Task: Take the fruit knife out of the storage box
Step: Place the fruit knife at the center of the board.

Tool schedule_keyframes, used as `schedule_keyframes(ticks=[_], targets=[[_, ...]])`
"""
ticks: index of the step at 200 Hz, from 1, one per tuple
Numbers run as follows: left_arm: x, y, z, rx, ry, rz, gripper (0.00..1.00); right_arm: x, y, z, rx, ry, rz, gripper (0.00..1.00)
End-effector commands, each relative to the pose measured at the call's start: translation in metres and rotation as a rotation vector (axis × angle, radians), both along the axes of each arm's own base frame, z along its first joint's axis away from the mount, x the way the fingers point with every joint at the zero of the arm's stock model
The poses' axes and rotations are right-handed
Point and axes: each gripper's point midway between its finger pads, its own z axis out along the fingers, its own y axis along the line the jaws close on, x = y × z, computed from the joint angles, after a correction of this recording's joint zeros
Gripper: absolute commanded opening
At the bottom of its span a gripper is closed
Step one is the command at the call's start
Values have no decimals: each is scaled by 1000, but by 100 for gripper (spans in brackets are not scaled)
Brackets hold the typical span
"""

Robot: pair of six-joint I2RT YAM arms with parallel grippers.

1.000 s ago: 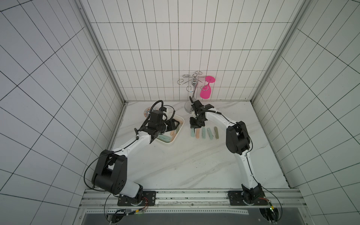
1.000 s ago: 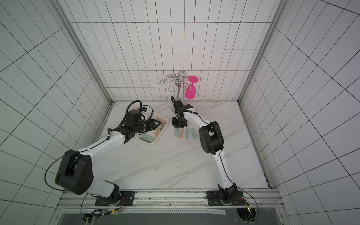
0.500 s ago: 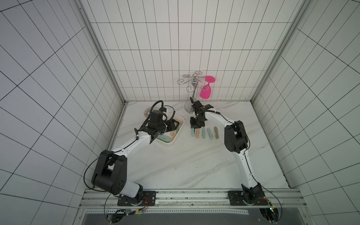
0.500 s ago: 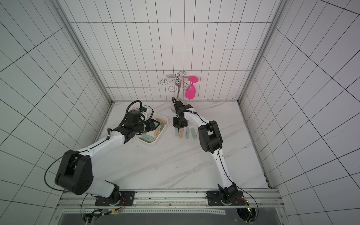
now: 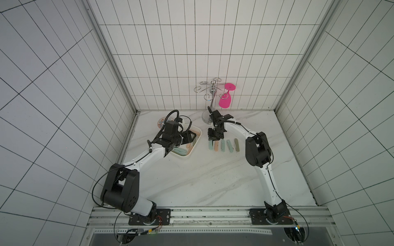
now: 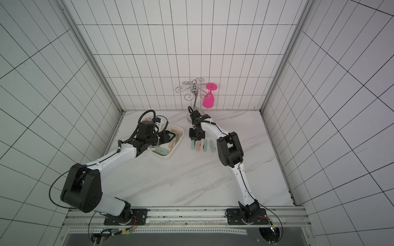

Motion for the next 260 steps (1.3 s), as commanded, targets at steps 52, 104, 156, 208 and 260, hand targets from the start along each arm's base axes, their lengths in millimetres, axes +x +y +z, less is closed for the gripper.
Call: schedule_keyframes(ticks=[52,104,156,208,260], targets=[[7,-3,2,1,-18,2,53,-11,0,-12,-22,43,9,27],[6,-3,1,3,-17,1,53,-12,0,-10,-19,45,12,37],[7,-1,-1,17,-14,5,53,-7,3,5,-8,6,25,38],[12,14,-13,116,27,57,54,2,6,63,28,-116,72,47],[25,27,-44,233,126,100,59,-9,-4,129,37,-227,123,80]])
